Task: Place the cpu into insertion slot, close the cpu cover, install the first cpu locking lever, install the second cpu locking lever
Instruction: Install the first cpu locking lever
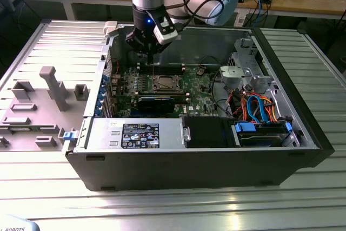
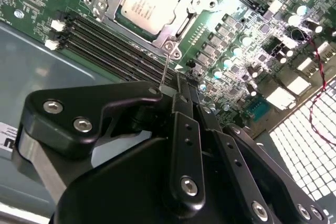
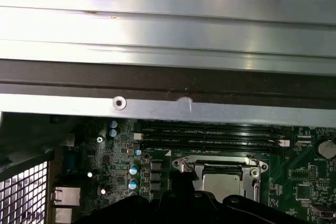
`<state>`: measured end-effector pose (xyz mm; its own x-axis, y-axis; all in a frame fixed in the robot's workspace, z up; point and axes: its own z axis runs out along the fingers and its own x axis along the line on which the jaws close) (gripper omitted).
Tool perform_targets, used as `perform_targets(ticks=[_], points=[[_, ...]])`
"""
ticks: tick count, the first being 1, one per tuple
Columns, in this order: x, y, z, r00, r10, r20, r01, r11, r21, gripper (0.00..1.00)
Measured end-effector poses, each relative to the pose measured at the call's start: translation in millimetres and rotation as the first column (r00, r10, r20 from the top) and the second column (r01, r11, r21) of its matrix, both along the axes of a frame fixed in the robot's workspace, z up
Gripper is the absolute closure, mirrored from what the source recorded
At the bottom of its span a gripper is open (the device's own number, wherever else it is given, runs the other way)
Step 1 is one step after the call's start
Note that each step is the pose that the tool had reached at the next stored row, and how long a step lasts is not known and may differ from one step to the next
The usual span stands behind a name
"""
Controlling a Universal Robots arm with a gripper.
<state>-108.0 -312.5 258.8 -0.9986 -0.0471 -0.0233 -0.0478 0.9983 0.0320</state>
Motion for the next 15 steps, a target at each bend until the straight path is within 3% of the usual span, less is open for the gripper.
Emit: perform_targets(ticks=[4,10,12,15], points=[[7.5,0.0,-1.8,1.0,0.0,0.0011,0.0,1.0,-0.0001,0.89],[11.1,0.0,-5.9,1.0,0.0,0.0044,0.0,1.0,-0.0001,0.89],[11.9,-0.2,-7.3,1.0,0.0,0.0045,0.0,1.0,0.0073,0.89],[13.6,-0.2,-9.9,1.0,0.0,0.0048,0.0,1.0,0.0076,0.89]])
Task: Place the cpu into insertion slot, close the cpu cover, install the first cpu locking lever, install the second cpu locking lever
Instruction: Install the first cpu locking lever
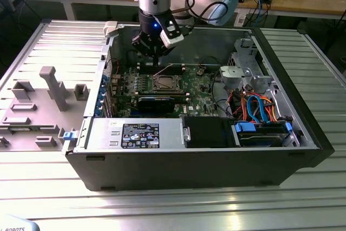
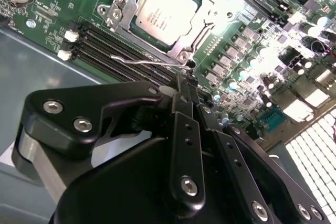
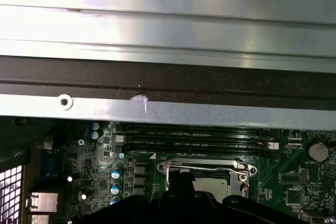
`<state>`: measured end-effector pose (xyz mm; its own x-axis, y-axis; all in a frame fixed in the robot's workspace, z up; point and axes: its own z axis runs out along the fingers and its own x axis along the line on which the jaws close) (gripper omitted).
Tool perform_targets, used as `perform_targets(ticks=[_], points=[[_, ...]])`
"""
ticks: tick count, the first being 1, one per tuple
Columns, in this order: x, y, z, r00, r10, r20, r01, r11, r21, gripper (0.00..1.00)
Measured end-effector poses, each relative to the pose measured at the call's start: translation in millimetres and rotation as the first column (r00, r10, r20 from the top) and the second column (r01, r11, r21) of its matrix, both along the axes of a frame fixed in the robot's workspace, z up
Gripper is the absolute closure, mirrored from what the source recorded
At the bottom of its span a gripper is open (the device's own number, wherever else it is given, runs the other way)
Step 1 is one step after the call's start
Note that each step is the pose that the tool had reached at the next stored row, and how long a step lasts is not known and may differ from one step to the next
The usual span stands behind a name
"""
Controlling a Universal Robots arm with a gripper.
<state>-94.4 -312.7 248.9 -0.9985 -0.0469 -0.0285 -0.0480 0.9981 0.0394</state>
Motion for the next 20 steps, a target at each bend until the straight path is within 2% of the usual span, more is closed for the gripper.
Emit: perform_targets(ticks=[6,14,20], points=[[3.0,0.7,-4.8,1.0,-0.001,-0.0001,0.001,1.0,0.0,0.89],[6.9,5.7,-8.1,1.0,-0.001,0.0,0.001,1.0,0.0,0.89],[10.8,6.8,-11.6,1.0,-0.001,-0.0001,0.001,1.0,0.0,0.89]])
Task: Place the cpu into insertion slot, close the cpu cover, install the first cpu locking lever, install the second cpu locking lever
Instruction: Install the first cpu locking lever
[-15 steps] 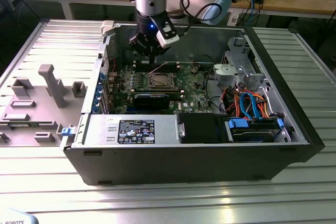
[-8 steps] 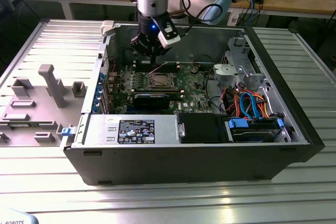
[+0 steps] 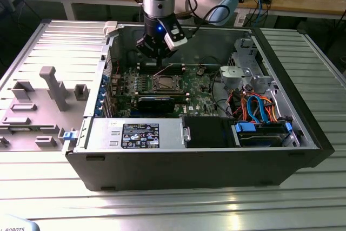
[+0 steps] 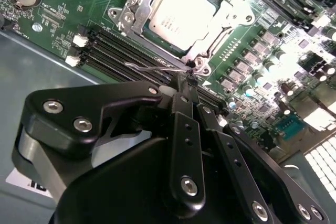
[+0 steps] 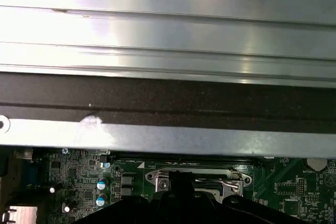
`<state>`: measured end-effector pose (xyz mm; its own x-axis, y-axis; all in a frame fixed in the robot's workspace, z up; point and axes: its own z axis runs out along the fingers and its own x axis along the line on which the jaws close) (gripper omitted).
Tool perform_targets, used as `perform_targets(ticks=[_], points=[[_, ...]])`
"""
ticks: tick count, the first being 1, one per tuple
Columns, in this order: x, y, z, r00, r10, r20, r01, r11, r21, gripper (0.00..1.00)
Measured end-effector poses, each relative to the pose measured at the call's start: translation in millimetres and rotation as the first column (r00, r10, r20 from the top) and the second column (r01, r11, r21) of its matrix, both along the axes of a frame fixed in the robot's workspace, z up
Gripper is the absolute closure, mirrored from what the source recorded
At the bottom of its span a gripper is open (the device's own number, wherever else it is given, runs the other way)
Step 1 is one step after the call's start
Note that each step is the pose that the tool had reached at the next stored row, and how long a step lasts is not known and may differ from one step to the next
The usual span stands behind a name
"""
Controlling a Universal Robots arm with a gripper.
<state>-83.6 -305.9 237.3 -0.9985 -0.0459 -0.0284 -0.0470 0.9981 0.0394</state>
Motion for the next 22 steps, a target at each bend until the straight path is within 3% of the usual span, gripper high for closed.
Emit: perform_targets(ticks=[6,22], points=[[5.5,4.8,-4.6,1.0,0.0,0.0001,0.0,1.0,-0.0005,0.89],[12.5,4.9,-9.1,1.0,-0.004,0.0,0.004,1.0,-0.0048,0.89]])
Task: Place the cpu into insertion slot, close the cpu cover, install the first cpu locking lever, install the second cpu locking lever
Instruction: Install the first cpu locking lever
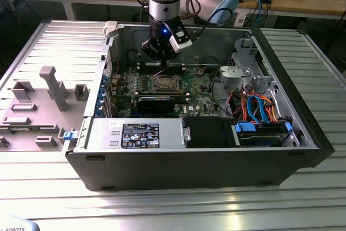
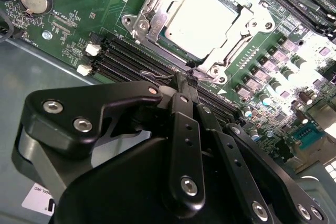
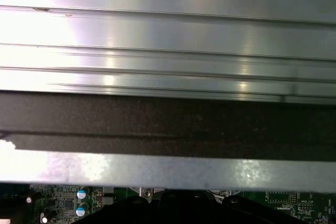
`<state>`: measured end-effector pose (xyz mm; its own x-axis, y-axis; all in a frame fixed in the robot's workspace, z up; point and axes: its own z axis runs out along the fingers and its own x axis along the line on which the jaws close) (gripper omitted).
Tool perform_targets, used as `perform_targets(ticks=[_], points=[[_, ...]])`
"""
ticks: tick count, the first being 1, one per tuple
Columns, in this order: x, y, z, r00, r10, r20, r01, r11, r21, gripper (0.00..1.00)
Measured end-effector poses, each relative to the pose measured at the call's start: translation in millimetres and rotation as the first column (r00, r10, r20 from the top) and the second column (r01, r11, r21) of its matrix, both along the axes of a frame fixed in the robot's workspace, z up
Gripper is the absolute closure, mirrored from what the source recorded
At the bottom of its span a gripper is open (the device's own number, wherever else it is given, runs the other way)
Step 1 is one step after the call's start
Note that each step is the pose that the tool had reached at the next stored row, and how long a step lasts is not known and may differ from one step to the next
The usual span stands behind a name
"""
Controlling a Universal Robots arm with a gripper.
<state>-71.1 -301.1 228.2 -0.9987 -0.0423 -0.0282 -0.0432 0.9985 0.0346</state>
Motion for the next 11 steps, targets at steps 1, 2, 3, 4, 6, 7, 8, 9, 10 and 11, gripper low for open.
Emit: perform_targets(ticks=[1,2,3,4,6,7,8,9,10,11], points=[[0.0,0.0,0.0,1.0,0.0,0.0,0.0,1.0,0.0,0.89],[0.0,0.0,0.0,1.0,0.0,0.0,0.0,1.0,0.0,0.89],[0.1,0.0,0.0,1.0,0.0,0.0,0.0,1.0,0.0,0.89],[0.3,0.0,-0.1,1.0,0.0,0.0,0.0,1.0,0.0001,0.89],[0.4,0.0,-0.1,1.0,0.0,0.0,0.0,1.0,0.0,0.89],[0.5,0.0,-0.2,1.0,0.0,0.0,0.0,1.0,0.0,0.89],[0.9,0.0,-0.3,1.0,0.0,0.0001,0.0,1.0,0.0,0.89],[1.5,0.1,-0.6,1.0,0.0,0.0001,0.0,1.0,0.0002,0.89],[1.9,0.1,-0.9,1.0,0.0,0.0001,0.0,1.0,0.0001,0.89],[2.6,0.0,-1.1,1.0,0.0,0.0,0.0,1.0,0.0,0.89]])
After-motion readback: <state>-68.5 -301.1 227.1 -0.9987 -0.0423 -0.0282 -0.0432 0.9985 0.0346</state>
